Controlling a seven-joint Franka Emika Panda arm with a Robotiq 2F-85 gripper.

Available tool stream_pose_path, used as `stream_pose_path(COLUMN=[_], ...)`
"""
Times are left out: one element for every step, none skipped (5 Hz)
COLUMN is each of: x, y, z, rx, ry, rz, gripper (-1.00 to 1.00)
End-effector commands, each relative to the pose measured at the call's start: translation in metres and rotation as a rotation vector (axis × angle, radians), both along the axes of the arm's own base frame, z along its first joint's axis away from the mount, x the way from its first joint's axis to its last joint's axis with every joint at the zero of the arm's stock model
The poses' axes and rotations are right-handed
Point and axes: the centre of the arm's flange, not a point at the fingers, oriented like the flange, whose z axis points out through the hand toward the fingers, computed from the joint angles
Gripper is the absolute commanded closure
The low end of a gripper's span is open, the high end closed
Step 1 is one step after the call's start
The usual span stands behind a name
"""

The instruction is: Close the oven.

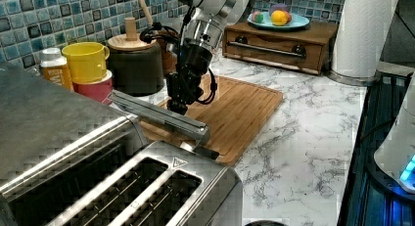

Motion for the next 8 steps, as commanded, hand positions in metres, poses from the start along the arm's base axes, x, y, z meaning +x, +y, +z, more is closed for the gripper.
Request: stream_pose_path(x=[0.053,0.053,0.052,0.051,0.054,0.074,0.092,0.091], y=[0.136,0.169,0.212,0.23,0.239,0.259,0.276,0.303], z=[0.219,0.248,0.261,0.264,0.289,0.324,0.335,0.344], rx=[0.064,-0.011,-0.201,-0.29,-0.344,-0.471,-0.545,-0.593], ry=[-0.326,-0.358,-0.371,-0.377,-0.397,-0.354,-0.315,-0.318], rz=[0.085,0.107,0.145,0.119,0.095,0.061,0.087,0.08], gripper=[1.0,1.0,1.0,1.0,1.0,1.0,1.0,1.0])
